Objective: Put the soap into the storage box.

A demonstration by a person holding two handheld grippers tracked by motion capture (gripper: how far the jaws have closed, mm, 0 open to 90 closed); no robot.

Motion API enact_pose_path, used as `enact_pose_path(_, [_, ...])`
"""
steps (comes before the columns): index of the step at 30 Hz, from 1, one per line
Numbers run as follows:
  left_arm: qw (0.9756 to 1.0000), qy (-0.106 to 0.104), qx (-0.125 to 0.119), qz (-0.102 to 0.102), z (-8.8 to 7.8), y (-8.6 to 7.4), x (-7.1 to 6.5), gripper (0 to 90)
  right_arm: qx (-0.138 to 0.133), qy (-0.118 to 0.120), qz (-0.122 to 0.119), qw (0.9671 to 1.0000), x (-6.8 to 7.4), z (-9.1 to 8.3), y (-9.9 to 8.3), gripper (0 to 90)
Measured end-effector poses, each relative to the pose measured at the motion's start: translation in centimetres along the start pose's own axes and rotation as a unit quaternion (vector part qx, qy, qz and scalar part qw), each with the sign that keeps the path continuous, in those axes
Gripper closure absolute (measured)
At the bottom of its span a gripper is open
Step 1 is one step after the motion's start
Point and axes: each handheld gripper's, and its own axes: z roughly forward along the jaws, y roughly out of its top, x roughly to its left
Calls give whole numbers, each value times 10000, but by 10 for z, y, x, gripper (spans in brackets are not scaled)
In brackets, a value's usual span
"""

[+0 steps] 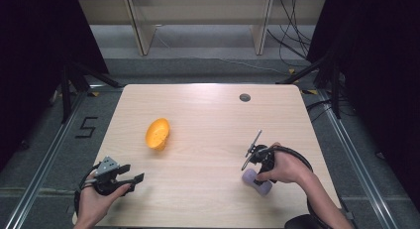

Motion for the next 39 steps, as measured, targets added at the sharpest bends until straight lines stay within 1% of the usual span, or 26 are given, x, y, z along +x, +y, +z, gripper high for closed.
enact_pose_path(1, [10000,1,1,2,0,0,0,311,12,32,87,10000,1,1,1,437])
enact_pose_path(3, [10000,11,4,8,0,0,0,311,15,95,161,9998,2,4,2,433])
enact_pose_path(4, [10000,2,-18,0,0,0,-1,310,82,74,181,9998,3,4,3,433])
enact_pose_path(5, [10000,2,3,6,0,0,-1,309,97,109,44,9999,1,6,3,434])
enact_pose_path(7, [10000,6,5,8,1,0,-1,308,159,98,18,9998,3,7,5,435])
enact_pose_path(8, [10000,26,21,14,1,0,-1,307,168,109,119,9997,4,8,5,437])
enact_pose_path(10, [10000,45,17,19,1,0,-2,306,143,140,78,9998,4,9,6,440])
enact_pose_path(11, [10000,55,23,19,1,0,-2,306,127,175,0,9998,3,11,6,441])
enact_pose_path(13, [10000,22,15,68,1,0,-2,305,189,156,47,9997,4,13,7,446])
enact_pose_path(15, [10000,27,23,32,2,0,-2,305,209,124,48,9997,5,14,7,445])
enact_pose_path(16, [10000,29,21,74,1,0,-2,305,239,121,137,9995,6,14,8,446])
enact_pose_path(17, [10000,49,37,63,1,0,-2,305,245,94,69,9996,5,15,8,447])
enact_pose_path(18, [10000,21,52,37,2,0,-2,305,253,117,86,9996,6,16,9,448])
enact_pose_path(20, [10000,26,50,42,2,0,-2,304,280,87,-53,9996,6,18,9,452])
enact_pose_path(21, [10000,26,52,43,2,0,-2,304,344,87,32,9994,8,18,10,455])
enact_pose_path(22, [10000,26,52,43,2,0,-2,304,344,87,32,9994,8,18,10,455])
enact_pose_path(23, [9999,17,77,61,2,-1,-2,304,334,51,-49,9994,8,21,10,460])
enact_pose_path(25, [9999,32,89,129,2,-1,-2,304,393,22,-1,9992,10,23,10,463])
enact_pose_path(26, [9999,36,98,86,2,-1,-2,304,389,-1,-71,9992,9,24,10,467])
enact_pose_path(29, [9999,20,79,87,3,-1,-2,304,444,10,-60,9990,12,27,11,478])
enact_pose_path(31, [9999,24,84,90,3,-1,-2,304,330,95,-96,9994,12,29,10,494])
enact_pose_path(32, [9998,14,144,128,2,-1,-1,304,449,-55,-150,9989,13,27,11,497])
enact_pose_path(34, [9996,12,194,197,1,-1,0,304,424,-99,-179,9989,14,27,10,499])
enact_pose_path(36, [9997,18,180,175,1,-1,-1,304,340,-62,-326,9989,14,28,10,499])
enact_pose_path(37, [9998,11,147,128,2,-1,-1,304,354,-126,-259,9990,15,27,9,500])
enact_pose_path(39, [9998,1,149,112,2,-1,-1,304,261,-162,-308,9991,16,26,7,500])
